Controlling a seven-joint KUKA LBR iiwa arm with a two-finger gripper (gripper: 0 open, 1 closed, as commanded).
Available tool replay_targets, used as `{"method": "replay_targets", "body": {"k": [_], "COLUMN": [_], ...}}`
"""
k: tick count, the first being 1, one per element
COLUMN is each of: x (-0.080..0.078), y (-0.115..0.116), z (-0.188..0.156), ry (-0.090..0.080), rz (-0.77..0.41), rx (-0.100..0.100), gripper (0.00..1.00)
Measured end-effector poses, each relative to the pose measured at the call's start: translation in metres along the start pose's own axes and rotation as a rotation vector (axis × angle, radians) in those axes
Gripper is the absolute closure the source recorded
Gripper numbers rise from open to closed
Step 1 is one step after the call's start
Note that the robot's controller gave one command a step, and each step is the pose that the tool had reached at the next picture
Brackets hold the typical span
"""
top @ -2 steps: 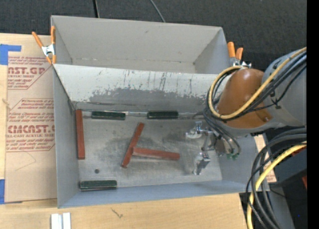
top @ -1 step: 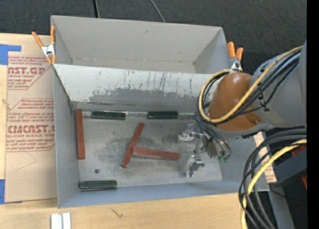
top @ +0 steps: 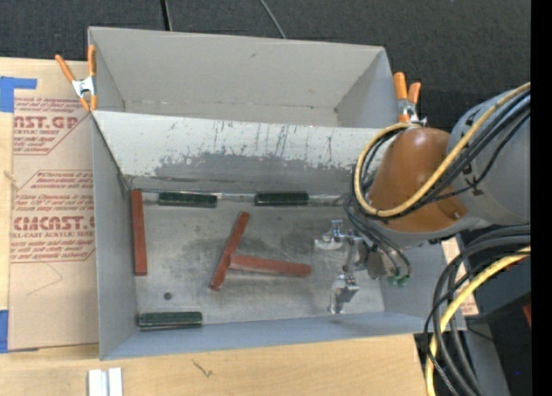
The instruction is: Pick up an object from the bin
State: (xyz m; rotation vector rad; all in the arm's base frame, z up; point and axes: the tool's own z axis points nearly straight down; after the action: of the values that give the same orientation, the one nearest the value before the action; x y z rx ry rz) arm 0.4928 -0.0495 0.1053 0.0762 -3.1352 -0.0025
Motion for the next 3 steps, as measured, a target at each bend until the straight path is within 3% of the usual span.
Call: {"method": "replay_targets", "body": {"k": [1, 3], "x": [-0.045, -0.0425], "y": [0.0679, 0.0675], "z": [0.0283, 0.023], "ry": [-0.021, -0.012], "rz": [-0.064, -0.062], "rx": [0.002, 0.001], "gripper": [1.0, 1.0]}}
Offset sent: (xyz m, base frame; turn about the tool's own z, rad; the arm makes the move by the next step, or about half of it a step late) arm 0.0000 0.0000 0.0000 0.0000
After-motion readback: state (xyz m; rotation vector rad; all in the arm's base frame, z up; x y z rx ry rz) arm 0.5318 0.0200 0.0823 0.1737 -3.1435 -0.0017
